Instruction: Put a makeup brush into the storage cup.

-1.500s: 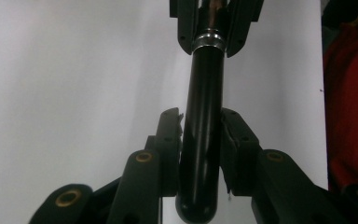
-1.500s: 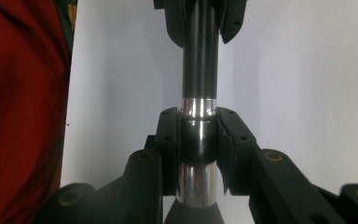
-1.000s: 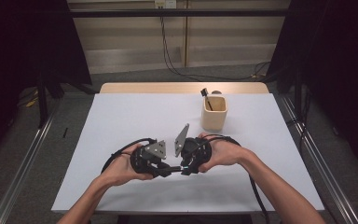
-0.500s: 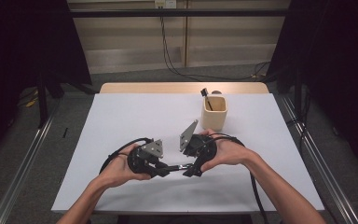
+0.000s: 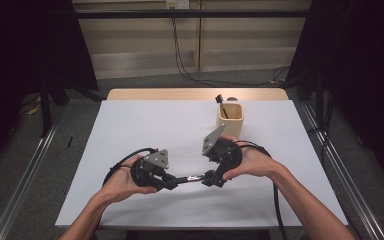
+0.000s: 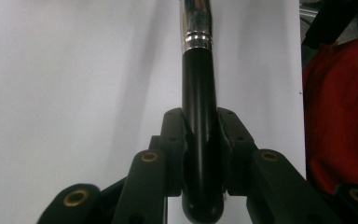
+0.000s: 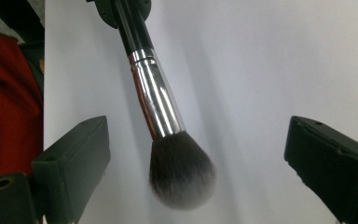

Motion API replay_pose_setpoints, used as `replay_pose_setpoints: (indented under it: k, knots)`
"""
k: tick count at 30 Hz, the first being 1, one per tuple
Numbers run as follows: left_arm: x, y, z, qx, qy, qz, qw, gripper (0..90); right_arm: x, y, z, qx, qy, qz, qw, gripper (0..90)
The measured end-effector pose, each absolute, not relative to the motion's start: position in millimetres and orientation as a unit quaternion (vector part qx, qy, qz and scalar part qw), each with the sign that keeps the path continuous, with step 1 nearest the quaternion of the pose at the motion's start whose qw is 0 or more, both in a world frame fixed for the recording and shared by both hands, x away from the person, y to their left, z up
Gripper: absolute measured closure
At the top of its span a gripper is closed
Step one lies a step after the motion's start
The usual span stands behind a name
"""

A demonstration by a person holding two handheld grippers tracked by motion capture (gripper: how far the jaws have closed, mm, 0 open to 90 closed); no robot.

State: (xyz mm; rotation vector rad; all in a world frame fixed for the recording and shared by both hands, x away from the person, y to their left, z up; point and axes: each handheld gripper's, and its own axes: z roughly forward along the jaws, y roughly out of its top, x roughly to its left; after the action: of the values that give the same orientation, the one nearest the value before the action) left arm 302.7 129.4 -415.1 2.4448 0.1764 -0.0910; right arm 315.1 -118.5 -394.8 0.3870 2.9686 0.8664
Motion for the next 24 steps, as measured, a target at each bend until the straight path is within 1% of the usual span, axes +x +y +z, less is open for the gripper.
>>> replay_pose_setpoints:
  k: [3, 8, 15, 19, 24]
  knots:
    - [303, 132, -415, 0.938, 0.071, -0.034, 0.337, 74.4, 315, -123, -395, 0.123, 0.951, 0.283, 0.014, 5.3]
    - [303, 135, -414, 0.936, 0.077, -0.034, 0.342, 74.4, 315, -131, -393, 0.139, 0.946, 0.293, 0.013, 6.7]
    - [302, 143, -415, 0.932, 0.091, -0.034, 0.349, 74.4, 312, -141, -392, 0.155, 0.936, 0.315, 0.011, 6.0]
    - [303, 150, -415, 0.925, 0.106, -0.04, 0.362, 74.4, 309, -148, -391, 0.159, 0.933, 0.322, 0.011, 5.1]
    - [303, 157, -416, 0.92, 0.117, -0.036, 0.373, 74.4, 307, -156, -392, 0.165, 0.926, 0.341, 0.011, 3.8]
